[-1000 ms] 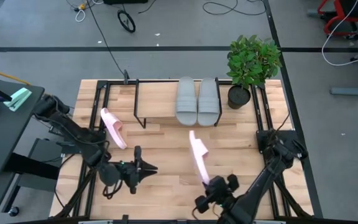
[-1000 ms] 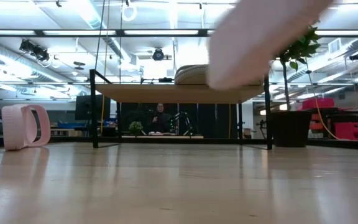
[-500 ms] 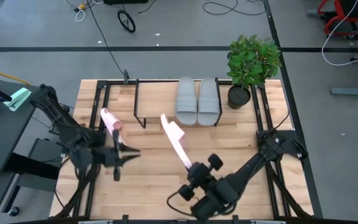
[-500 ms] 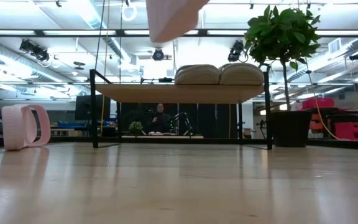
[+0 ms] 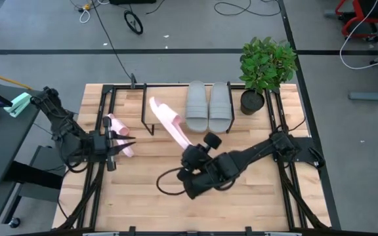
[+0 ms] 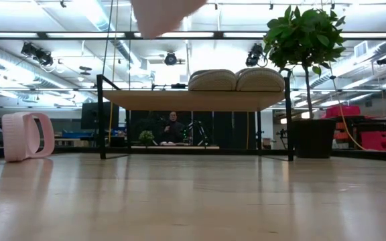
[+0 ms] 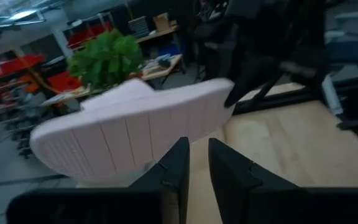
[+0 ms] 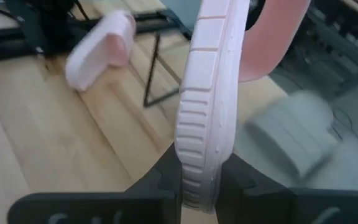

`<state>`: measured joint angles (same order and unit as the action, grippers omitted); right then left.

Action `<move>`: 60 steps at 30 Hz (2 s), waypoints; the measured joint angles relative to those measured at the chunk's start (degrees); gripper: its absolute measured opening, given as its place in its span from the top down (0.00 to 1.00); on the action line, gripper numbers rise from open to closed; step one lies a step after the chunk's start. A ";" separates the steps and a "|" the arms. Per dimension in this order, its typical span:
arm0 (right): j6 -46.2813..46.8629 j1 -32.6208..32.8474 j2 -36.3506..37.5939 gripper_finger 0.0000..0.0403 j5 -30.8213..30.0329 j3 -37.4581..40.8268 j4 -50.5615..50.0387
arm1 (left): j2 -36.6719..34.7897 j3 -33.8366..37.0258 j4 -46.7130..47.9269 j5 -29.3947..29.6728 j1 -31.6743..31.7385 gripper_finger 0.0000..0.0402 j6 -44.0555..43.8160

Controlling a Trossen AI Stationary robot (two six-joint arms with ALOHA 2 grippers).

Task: Pick and place slides into the shelf
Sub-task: Put the right pink slide onto the shelf

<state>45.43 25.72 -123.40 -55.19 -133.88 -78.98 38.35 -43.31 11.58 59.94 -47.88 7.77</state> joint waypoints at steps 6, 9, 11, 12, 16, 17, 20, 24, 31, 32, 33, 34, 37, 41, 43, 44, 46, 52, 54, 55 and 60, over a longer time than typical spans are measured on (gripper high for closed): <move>-9.53 -1.48 0.94 0.86 -0.79 -1.07 6.61 | 0.15 -0.02 5.98 1.41 0.00 0.84 -5.79; -12.00 -1.83 2.11 0.86 -1.30 -1.08 8.19 | 0.15 -0.02 8.15 1.42 0.00 0.83 -9.04; -12.57 -2.11 2.59 0.86 -2.15 -1.16 7.76 | 0.22 -0.02 8.50 1.45 0.02 0.84 -10.08; -12.45 -2.31 2.61 0.86 -2.20 -1.18 6.94 | 0.26 -0.02 8.60 1.45 0.02 0.84 -10.10; -8.02 -2.55 2.26 0.86 -0.21 -1.16 1.07 | 0.24 -0.02 8.51 1.93 0.06 0.86 -8.68; -6.69 -2.61 2.14 0.86 -0.04 -1.16 -0.80 | 0.24 -0.02 8.44 1.98 0.09 0.86 -8.03; -3.10 -3.32 2.02 0.86 0.85 -1.16 -5.56 | 0.30 -0.02 7.81 2.11 0.14 0.84 -3.70; -1.93 -6.21 1.99 0.86 4.92 -1.16 -7.65 | 1.49 -0.02 5.35 3.07 0.24 0.80 5.60; -5.11 -9.75 1.96 0.86 9.20 -1.11 -7.06 | 6.24 0.00 -3.42 3.47 4.67 0.71 24.39; -5.62 -9.88 1.96 0.86 9.21 -1.11 -6.46 | 7.11 -0.02 -5.31 3.46 5.72 0.69 26.38; -6.20 -9.91 1.96 0.86 9.25 -1.11 -5.83 | 8.05 -0.02 -7.18 3.20 6.86 0.68 28.24; -6.65 -9.90 1.96 0.86 9.31 -1.11 -5.31 | 9.00 -0.02 -9.00 2.33 8.06 0.66 29.90; -7.79 -9.86 1.96 0.86 9.65 -1.11 -4.53 | 11.73 -0.03 -14.92 -3.13 11.45 0.61 33.75; -8.25 -9.91 1.96 0.86 10.34 -1.11 -4.55 | 16.04 -0.69 -18.60 -9.50 16.37 0.54 36.41; -8.90 -9.97 1.96 0.86 11.11 -1.11 -4.57 | 18.72 -2.15 -18.49 -12.10 18.80 0.51 36.35; -9.26 -9.97 1.96 0.86 11.35 -1.11 -4.54 | 20.14 -3.07 -18.42 -12.92 19.91 0.50 36.36; -9.55 -9.99 1.93 0.86 11.62 -1.11 -4.53 | 22.84 -5.29 -18.00 -14.19 21.87 0.49 36.43; -11.08 -9.71 1.93 0.86 12.28 -1.11 -4.28 | 30.55 -15.28 -3.81 -21.05 28.15 0.46 30.95; -11.30 -9.41 1.93 0.86 12.34 -1.11 -4.29 | 32.90 -17.97 0.51 -21.41 29.88 0.46 30.17; -11.51 -9.16 1.93 0.86 12.35 -1.11 -4.26 | 33.78 -18.95 1.38 -21.42 30.49 0.46 30.36; -12.45 -7.87 1.93 0.86 12.42 -1.11 -3.66 | 36.34 -20.52 1.78 -22.17 31.94 0.45 33.76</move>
<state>32.98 17.85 -121.47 -42.77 -135.00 -82.63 74.68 -63.83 13.36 37.77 -15.94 41.53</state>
